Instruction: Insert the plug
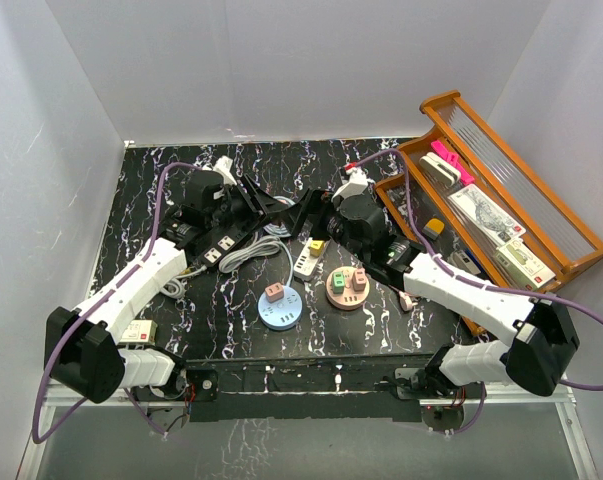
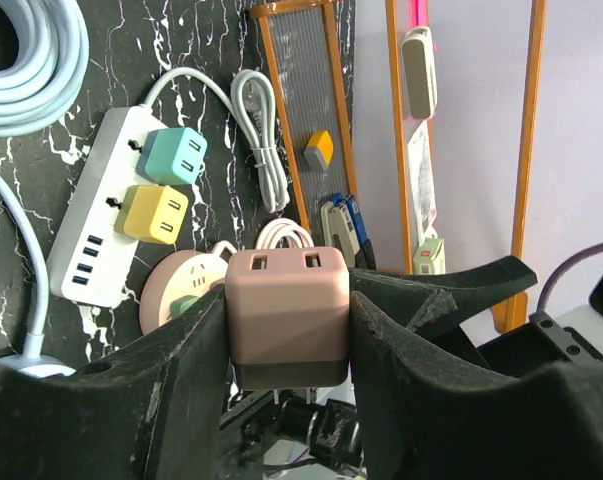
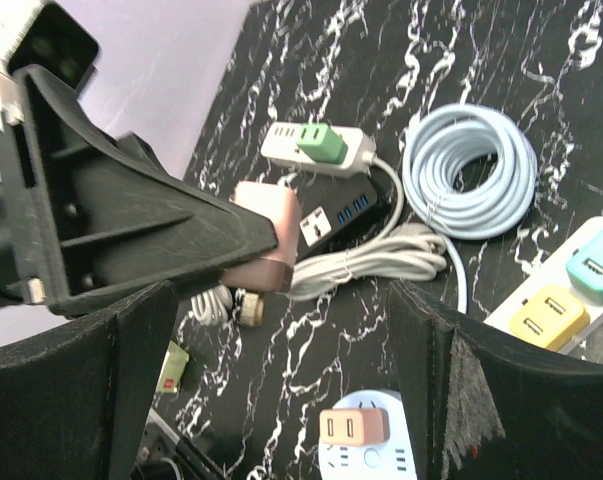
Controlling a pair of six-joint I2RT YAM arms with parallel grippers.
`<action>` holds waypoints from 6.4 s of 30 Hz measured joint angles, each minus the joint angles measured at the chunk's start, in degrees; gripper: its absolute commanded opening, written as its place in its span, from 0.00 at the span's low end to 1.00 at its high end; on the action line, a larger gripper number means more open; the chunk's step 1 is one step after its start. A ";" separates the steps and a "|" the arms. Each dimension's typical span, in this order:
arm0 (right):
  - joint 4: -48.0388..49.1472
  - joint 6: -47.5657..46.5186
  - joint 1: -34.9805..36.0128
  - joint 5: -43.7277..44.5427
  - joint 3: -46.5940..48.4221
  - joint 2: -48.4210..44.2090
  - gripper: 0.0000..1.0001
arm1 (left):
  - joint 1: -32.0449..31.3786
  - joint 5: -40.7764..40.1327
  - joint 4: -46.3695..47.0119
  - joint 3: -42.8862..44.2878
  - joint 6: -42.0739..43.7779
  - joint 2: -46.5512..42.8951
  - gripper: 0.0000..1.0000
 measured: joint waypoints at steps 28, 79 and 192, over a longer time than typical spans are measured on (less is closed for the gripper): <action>8.26 -2.34 0.00 0.46 -2.10 3.61 0.63 | -0.94 -3.37 -2.23 1.09 -13.11 -0.09 0.40; 40.19 29.35 -19.21 -51.54 -5.64 3.21 0.06 | 7.28 35.39 53.29 -6.21 -20.41 5.18 0.47; 0.87 11.02 -19.17 -28.65 -11.17 -7.58 0.79 | 18.08 -1.49 -2.45 -6.43 82.93 15.43 0.00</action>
